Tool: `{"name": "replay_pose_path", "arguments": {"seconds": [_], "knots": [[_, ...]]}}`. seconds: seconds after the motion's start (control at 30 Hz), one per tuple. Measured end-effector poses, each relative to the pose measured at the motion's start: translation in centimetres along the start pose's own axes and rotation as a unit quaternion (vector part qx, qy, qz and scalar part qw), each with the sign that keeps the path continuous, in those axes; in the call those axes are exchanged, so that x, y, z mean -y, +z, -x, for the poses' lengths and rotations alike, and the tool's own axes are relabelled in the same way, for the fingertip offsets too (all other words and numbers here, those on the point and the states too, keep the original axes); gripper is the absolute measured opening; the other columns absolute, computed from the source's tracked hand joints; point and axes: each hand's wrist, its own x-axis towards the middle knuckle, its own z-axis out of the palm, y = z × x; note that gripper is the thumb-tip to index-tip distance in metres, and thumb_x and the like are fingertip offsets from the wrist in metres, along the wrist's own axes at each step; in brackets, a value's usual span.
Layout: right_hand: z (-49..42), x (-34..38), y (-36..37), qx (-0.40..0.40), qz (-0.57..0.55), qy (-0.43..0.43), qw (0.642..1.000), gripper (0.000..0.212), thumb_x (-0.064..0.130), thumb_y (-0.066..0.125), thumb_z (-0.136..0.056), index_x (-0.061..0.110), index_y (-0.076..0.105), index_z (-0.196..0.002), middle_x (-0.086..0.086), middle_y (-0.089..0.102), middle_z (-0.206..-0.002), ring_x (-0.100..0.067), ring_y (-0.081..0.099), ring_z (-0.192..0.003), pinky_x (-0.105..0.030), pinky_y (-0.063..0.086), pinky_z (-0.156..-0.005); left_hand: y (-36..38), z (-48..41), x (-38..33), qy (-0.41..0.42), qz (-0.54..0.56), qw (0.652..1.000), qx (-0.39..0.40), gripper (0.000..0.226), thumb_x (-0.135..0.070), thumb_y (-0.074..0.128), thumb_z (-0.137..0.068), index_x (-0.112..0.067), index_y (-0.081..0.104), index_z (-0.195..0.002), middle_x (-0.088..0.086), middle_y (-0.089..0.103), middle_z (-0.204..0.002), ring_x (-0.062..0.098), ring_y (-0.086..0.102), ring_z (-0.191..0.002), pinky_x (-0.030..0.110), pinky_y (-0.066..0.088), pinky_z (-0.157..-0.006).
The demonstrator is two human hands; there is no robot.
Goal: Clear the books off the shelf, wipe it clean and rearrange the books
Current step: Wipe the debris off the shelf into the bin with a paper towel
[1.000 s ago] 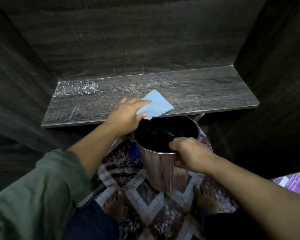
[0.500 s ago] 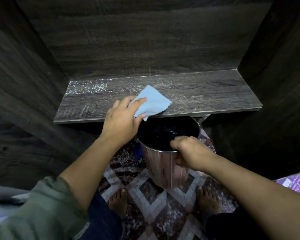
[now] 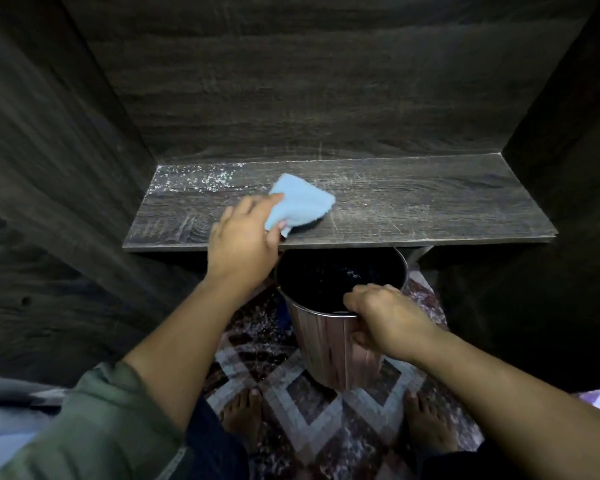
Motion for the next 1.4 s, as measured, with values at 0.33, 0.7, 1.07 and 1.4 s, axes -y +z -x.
{"name": "replay_pose_path", "arguments": {"seconds": [0.33,0.7,1.07,1.4], "knots": [[-2.3,1.3,0.1,-0.006,-0.019,-0.01,1.0,0.032,0.033,0.073,-0.074,0.02,0.054,-0.096,0.001,0.055,-0.103,-0.022,0.053,-0.107,-0.032,0.037,-0.081,-1.8,-4.2,8.6,-0.207,-0.13,0.952,-0.185,0.051,-0.031,0.052,-0.092,-0.036,0.042,-0.141,0.015,0.049,-0.126,0.039,0.047,-0.108,0.049,0.038,-0.085],[-2.7,1.6,0.3,0.026,-0.016,-0.003,1.0,0.029,0.035,0.068,-0.08,0.022,0.053,-0.101,0.002,0.054,-0.108,-0.019,0.051,-0.112,-0.03,0.035,-0.085,-1.0,-6.6,12.8,-0.234,-0.231,0.943,-0.045,0.059,-0.029,0.06,-0.083,0.006,0.044,-0.127,0.021,0.035,-0.14,0.038,0.039,-0.121,0.046,0.039,-0.095],[-1.8,0.7,0.4,0.017,-0.057,-0.006,0.998,0.028,0.03,0.072,-0.076,0.025,0.048,-0.089,0.001,0.056,-0.101,-0.021,0.054,-0.105,-0.03,0.036,-0.078,0.1,-7.0,11.1,-0.3,-0.16,0.94,0.017,0.052,-0.038,0.044,-0.095,-0.004,0.045,-0.135,0.025,0.043,-0.138,0.043,0.045,-0.122,0.046,0.037,-0.1],[-1.5,0.7,0.3,0.026,-0.04,0.007,0.999,0.029,0.032,0.068,-0.08,0.021,0.054,-0.102,0.002,0.054,-0.107,-0.018,0.051,-0.111,-0.03,0.036,-0.083,4.1,-5.1,1.4,-0.162,-0.027,0.986,-0.01,0.04,-0.027,0.044,-0.098,-0.02,0.049,-0.137,0.008,0.054,-0.136,0.026,0.047,-0.12,0.036,0.039,-0.097]]}}
